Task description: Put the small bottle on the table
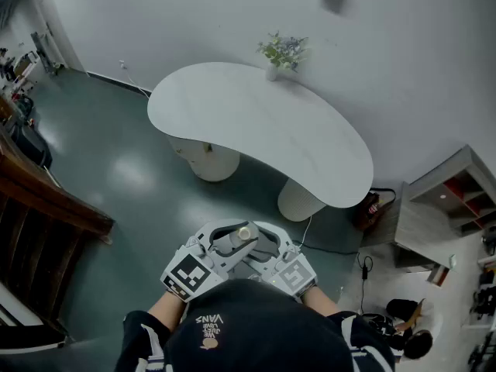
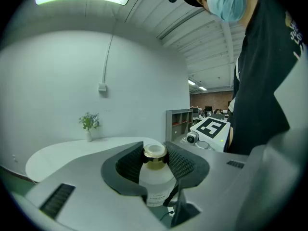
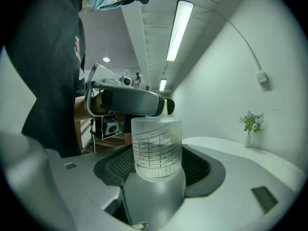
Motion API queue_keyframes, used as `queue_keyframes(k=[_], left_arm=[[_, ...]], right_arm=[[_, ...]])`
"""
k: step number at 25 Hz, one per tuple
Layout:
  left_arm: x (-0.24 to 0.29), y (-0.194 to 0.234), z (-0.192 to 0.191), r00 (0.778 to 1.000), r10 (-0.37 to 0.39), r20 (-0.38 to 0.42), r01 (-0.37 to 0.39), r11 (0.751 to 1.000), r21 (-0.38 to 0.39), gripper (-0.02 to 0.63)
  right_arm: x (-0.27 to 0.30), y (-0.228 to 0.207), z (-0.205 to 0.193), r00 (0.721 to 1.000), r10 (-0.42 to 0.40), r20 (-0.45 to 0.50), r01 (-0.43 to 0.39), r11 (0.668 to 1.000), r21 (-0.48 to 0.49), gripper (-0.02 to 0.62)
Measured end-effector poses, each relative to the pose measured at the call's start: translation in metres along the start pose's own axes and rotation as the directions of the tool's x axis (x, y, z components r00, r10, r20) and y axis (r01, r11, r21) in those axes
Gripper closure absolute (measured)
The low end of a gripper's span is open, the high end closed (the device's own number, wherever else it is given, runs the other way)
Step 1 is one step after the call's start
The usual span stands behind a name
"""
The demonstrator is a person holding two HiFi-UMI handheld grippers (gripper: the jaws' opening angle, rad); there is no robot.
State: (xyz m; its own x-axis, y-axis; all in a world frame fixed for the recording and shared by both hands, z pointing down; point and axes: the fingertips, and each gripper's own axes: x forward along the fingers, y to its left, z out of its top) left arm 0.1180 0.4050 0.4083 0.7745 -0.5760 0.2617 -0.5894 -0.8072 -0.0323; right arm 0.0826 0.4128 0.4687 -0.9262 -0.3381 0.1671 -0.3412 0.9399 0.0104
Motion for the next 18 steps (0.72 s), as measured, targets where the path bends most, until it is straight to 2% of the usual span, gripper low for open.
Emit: queue_keyframes(k=[10, 14, 18], left_arm=[[0.006, 0.004, 0.003, 1.000, 0.025, 0.008, -0.025, 0.999, -0.021, 0.445], [0.010, 0.014, 0.002, 1.000, 0.016, 0.004, -0.016, 1.000, -0.019, 0.445], [0.014, 0.033, -0.001, 1.000, -0.002, 0.009, 0.003, 1.000, -0.024, 0.445]], right_arm=[[-0.002, -0.007, 0.000, 0.999, 0.044, 0.004, -0.043, 0.998, -0.036, 0.321], [0.005, -0.014, 0.002, 0.999, 0.033, 0.010, -0.033, 0.999, 0.003, 0.321], [0.019, -0.028, -0.001, 1.000, 0.025, 0.005, -0.025, 0.999, -0.028, 0.321]])
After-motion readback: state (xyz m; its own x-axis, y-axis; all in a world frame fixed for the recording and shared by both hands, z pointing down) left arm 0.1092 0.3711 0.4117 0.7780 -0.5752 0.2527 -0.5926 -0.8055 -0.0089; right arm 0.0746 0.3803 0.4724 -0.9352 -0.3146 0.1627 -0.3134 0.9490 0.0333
